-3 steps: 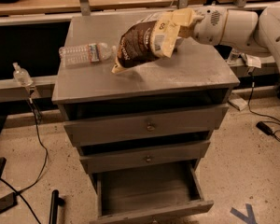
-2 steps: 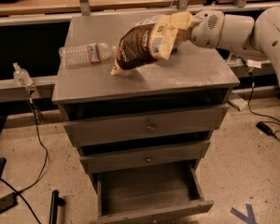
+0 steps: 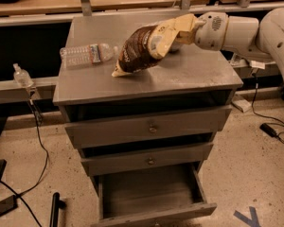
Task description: Pick brown chip bag from bottom drawer and place on counter
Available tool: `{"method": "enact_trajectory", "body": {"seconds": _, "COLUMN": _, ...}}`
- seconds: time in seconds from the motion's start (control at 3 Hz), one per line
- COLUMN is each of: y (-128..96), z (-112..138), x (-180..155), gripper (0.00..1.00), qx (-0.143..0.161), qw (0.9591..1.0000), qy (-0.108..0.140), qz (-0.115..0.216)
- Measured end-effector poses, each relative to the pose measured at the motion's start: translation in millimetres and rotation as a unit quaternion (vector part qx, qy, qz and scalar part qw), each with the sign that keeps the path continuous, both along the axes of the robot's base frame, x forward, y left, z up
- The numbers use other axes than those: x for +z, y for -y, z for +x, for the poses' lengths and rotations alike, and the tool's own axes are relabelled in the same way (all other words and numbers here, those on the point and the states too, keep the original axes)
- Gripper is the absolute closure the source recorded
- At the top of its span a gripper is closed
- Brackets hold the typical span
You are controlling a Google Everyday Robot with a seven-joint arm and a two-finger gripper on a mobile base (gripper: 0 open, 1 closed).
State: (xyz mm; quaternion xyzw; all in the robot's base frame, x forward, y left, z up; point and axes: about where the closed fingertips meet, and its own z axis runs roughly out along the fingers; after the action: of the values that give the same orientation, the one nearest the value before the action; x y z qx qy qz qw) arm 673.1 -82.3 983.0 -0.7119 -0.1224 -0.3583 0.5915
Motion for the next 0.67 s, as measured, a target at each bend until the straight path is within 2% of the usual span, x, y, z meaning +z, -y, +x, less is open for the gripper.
{"method": "enact_trajectory", "body": {"seconds": 0.33, "y": 8, "z": 2, "x": -5, "gripper": 0.1, "qx": -0.012, "qw": 0.9992, "qy": -0.01, "qz": -0.037}}
{"method": "enact_trajectory", "body": {"seconds": 0.67, "y": 19, "z": 4, "x": -17, "gripper": 0.0, "qx": -0.025, "qw": 0.9947, "qy": -0.027, "qz": -0.096}}
